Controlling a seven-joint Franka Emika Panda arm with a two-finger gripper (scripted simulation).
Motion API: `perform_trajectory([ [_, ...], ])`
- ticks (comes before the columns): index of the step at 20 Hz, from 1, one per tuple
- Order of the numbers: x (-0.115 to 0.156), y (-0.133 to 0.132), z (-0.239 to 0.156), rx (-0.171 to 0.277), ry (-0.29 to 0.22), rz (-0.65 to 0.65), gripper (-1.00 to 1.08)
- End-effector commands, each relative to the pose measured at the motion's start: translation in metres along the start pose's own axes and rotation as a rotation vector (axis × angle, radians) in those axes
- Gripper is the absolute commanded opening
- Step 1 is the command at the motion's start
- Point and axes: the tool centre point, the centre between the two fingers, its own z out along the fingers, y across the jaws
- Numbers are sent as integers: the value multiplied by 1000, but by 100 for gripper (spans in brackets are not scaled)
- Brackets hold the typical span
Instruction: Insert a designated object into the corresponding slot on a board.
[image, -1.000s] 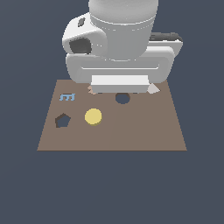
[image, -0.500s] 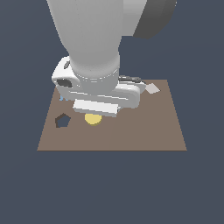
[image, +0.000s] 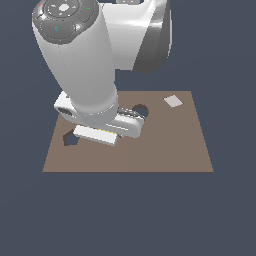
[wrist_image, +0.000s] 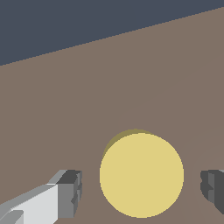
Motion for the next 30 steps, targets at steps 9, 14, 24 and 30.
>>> perform_trajectory([
  [9, 1, 2, 4, 1, -1, 8, 100],
  [14, 1, 2, 16, 1, -1, 8, 100],
  [24, 1, 1, 22, 1, 0, 7, -100],
  [30, 2, 1, 21, 2, 1, 7, -100],
])
